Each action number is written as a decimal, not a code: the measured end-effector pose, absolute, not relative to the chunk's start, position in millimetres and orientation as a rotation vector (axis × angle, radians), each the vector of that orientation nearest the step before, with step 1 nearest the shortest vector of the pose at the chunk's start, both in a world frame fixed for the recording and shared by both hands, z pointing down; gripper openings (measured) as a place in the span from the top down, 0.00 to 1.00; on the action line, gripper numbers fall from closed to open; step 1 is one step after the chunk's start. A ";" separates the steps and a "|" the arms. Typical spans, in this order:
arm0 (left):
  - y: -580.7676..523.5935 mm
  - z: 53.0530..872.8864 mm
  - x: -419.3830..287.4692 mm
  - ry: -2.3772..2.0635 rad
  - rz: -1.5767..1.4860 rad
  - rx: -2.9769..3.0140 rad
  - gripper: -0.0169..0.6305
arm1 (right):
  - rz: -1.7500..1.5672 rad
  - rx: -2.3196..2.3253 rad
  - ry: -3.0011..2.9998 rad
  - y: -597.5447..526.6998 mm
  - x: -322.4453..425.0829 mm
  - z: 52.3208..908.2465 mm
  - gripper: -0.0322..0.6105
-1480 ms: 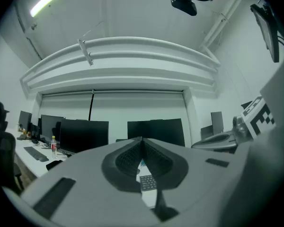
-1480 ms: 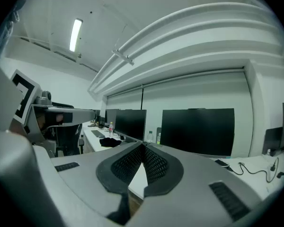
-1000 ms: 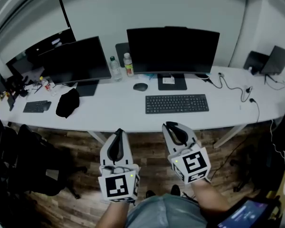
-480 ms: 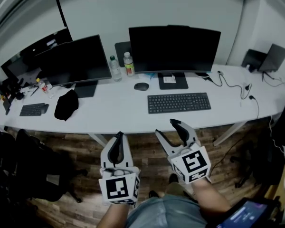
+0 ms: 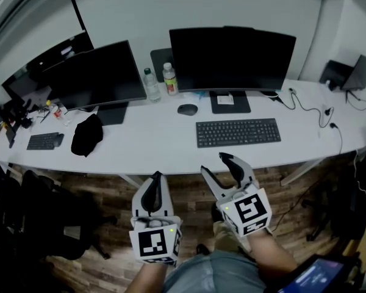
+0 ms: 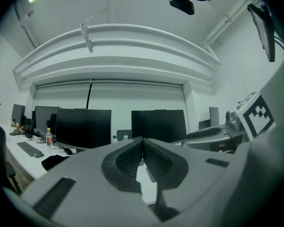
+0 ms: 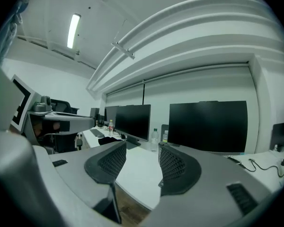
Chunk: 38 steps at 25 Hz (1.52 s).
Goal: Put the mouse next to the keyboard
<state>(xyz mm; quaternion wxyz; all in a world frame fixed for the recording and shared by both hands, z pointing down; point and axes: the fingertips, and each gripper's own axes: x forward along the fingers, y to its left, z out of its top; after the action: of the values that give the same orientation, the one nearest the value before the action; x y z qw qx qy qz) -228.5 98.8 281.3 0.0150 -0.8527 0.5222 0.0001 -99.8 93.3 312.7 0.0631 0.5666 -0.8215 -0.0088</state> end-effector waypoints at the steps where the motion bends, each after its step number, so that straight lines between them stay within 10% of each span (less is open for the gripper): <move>1: 94.0 284.3 -226.2 1.623 -0.011 -2.656 0.97 | -0.016 1.709 -2.486 87.9 -98.1 315.4 0.59; 38: -132.4 298.2 -135.3 1.853 -0.201 -2.513 0.97 | 0.060 1.219 -2.606 -177.8 -39.5 362.0 0.55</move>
<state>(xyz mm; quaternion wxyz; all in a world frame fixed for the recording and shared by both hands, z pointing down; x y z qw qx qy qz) -135.3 -132.4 298.2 0.0062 -0.8032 0.5922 -0.0642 -39.5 -177.8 362.0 0.1319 0.4199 -0.8977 0.0208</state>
